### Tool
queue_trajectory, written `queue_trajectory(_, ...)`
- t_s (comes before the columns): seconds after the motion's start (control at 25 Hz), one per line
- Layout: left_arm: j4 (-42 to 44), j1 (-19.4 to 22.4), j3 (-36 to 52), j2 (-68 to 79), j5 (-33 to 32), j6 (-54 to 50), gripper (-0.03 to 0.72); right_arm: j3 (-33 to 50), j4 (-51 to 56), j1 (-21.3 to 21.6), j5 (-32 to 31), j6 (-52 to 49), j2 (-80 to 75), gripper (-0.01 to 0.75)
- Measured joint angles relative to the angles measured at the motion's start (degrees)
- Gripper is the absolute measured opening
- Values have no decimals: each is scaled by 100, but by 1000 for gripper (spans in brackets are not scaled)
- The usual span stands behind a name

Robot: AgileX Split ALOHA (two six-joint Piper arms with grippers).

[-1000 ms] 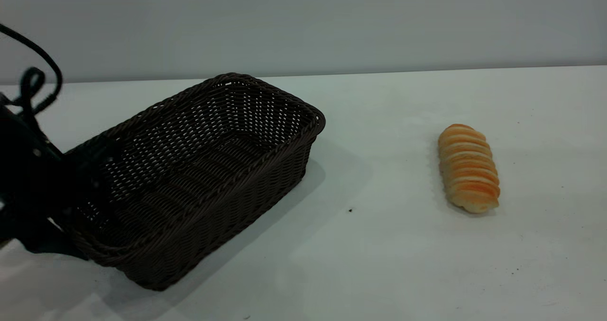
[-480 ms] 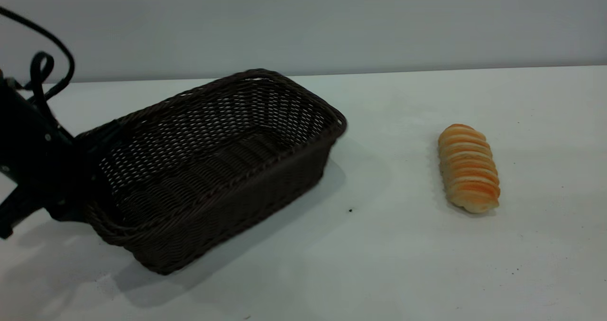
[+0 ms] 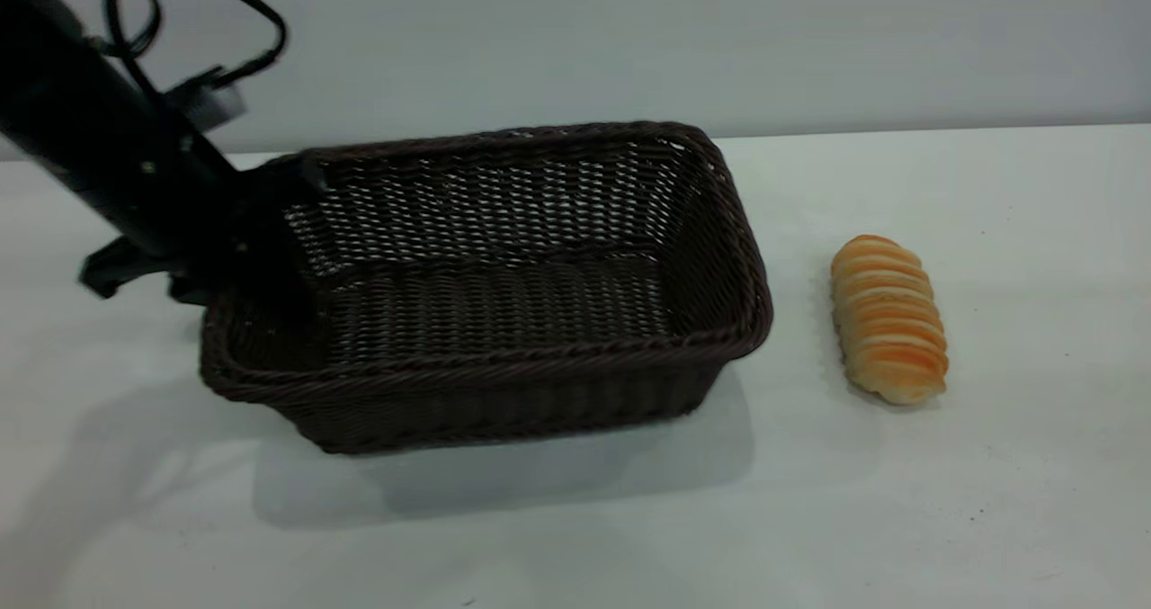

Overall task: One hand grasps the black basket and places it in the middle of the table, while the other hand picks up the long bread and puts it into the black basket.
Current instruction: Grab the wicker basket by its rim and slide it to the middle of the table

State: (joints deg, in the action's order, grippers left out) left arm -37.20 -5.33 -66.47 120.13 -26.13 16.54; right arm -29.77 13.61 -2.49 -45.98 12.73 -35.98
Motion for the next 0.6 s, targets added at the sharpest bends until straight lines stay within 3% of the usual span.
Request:
queue_trajectory(0.2,15,0,-816,768,-649,158,134,0,0,0,-29,0,0,508)
queue_trajectory(0.6,15,0,-927,892,-691,147,145,0,0,0,-213,0,0,508)
